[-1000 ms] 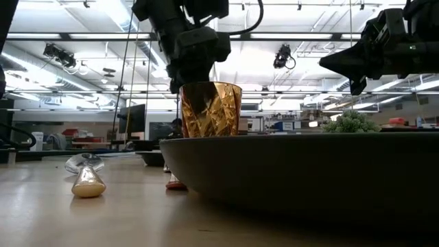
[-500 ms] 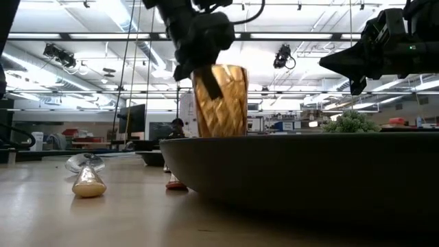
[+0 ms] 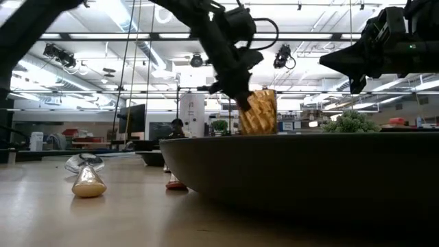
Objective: Pick and place plate/cup/fork/spoon on tray
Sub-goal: Put the brown cup on the top right of the black tray
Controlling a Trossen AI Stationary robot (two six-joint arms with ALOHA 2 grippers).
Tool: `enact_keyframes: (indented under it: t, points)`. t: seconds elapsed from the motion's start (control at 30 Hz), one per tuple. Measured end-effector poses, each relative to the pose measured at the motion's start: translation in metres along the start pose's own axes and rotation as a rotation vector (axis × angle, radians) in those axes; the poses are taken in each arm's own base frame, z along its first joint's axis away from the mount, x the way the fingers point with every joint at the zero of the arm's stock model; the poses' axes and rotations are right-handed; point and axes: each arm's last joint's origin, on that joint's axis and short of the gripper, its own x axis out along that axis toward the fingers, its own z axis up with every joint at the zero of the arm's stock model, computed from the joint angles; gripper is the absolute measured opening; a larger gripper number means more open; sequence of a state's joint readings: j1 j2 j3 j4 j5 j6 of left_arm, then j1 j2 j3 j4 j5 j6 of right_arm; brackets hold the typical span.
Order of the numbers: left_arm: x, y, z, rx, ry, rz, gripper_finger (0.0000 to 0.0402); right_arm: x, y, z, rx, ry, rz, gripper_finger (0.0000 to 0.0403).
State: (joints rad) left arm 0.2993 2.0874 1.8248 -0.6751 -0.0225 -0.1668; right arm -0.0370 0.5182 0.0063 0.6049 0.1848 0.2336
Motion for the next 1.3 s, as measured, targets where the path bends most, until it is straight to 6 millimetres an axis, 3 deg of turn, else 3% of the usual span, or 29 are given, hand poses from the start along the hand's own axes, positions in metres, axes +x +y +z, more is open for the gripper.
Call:
enact_keyframes:
  t: [0.2,0.47,0.67,1.13,1.3]
  points:
    - [0.022,0.036,0.036,0.036,-0.082,0.042,0.0019,0.0,0.0,0.0,0.0,0.0,0.001,0.0022]
    - [0.057,0.07,0.052,0.011,-0.114,0.039,0.002,0.0,0.0,0.0,0.0,0.001,0.003,0.0022]
    - [0.065,0.066,0.062,-0.028,-0.221,0.014,0.002,0.0,0.0,0.0,0.0,0.001,0.004,0.0022]
    - [0.077,0.055,0.055,-0.054,-0.18,0.028,0.0022,0.0,0.0,0.0,0.0,0.0,0.004,0.0022]
    - [0.076,0.055,0.055,-0.072,-0.185,0.026,0.0066,0.0,0.0,0.0,0.0,0.0,0.004,0.0022]
